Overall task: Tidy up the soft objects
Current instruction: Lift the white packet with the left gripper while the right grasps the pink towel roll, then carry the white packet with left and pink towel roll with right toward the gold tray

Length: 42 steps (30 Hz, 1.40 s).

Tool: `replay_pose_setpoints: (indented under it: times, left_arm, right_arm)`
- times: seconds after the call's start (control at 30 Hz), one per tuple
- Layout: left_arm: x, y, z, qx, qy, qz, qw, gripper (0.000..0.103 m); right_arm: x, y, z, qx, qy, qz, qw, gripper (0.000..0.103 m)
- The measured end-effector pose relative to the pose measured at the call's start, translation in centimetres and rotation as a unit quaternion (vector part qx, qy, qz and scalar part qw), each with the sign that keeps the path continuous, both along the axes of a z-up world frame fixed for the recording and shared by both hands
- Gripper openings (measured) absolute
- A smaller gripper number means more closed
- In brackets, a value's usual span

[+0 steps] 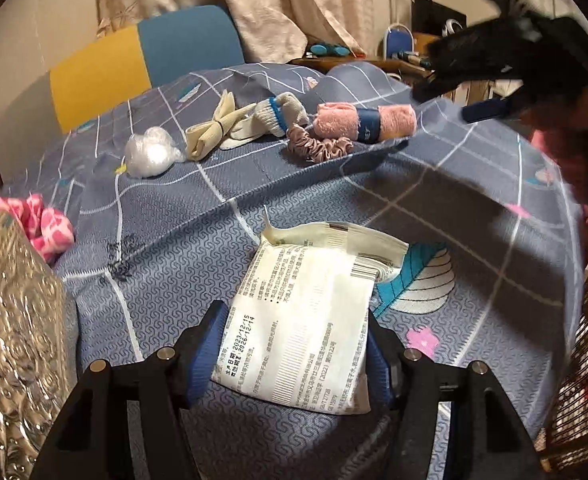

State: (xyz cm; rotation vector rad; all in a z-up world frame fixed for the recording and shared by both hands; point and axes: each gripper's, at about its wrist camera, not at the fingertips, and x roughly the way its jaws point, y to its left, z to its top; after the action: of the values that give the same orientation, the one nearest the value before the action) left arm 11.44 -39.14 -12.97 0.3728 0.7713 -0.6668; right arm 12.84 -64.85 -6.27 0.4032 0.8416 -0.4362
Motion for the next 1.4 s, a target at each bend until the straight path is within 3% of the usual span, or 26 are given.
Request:
replay_pose_setpoints:
  times: [0.13, 0.27, 0.43, 0.57, 0.7, 0.83, 0.93, 0.97, 1.1, 1.23, 1.4]
  left_arm:
    - [0.8, 0.3, 0.2, -0.022, 0.017, 0.000, 0.9996, 0.064]
    - [0.5, 0.6, 0.1, -0.033, 0.018, -0.004, 0.9993, 0.064]
    - [0.7, 0.8, -0.1, -0.047, 0.024, -0.007, 0.9986, 0.064]
    - [0.6, 0.7, -0.3, -0.047, 0.019, -0.009, 0.9986, 0.064]
    - [0.5, 0.7, -0.3, -0.047, 0.016, -0.009, 0.9987, 0.064]
    - [0.6, 0.8, -0.3, -0.049, 0.017, -0.010, 0.9986, 0.064]
    - [0.6, 0.7, -0.3, -0.046, 0.015, -0.010, 0.9988, 0.064]
    - [0.6, 0.7, -0.3, -0.046, 0.014, -0.010, 0.9988, 0.064]
    - [0.6, 0.8, -0.2, -0.048, 0.017, -0.011, 0.9986, 0.064]
    - [0.1, 0.9, 0.5, -0.050, 0.020, -0.017, 0.9984, 0.063]
    - [-2.8, 2.5, 3.0, -0.067, 0.005, -0.047, 0.9966, 0.063]
  right_arm:
    - [4.1, 1.0, -0.6, -0.091, 0.028, 0.087, 0.992, 0.065]
    - [8.0, 1.9, -2.4, -0.171, 0.083, 0.174, 0.966, 0.066]
    - [10.3, 0.2, -4.4, -0.145, 0.117, 0.206, 0.961, 0.066]
    - [9.7, -0.1, -4.2, -0.129, 0.091, 0.185, 0.970, 0.050]
    - [8.2, 0.9, -3.5, -0.135, 0.077, 0.166, 0.974, 0.046]
    - [5.4, 1.6, -1.3, -0.092, 0.049, 0.127, 0.986, 0.045]
    - [2.2, 2.0, 0.2, -0.028, 0.026, 0.084, 0.996, 0.045]
    - [0.3, 2.1, 0.5, 0.018, 0.015, 0.062, 0.998, 0.045]
    - [-4.9, 3.8, -0.2, 0.135, -0.035, 0.031, 0.990, 0.045]
    - [-6.7, 5.9, -0.9, 0.134, -0.039, 0.051, 0.989, 0.045]
    - [-6.2, 5.6, -2.0, 0.177, -0.050, 0.048, 0.982, 0.045]
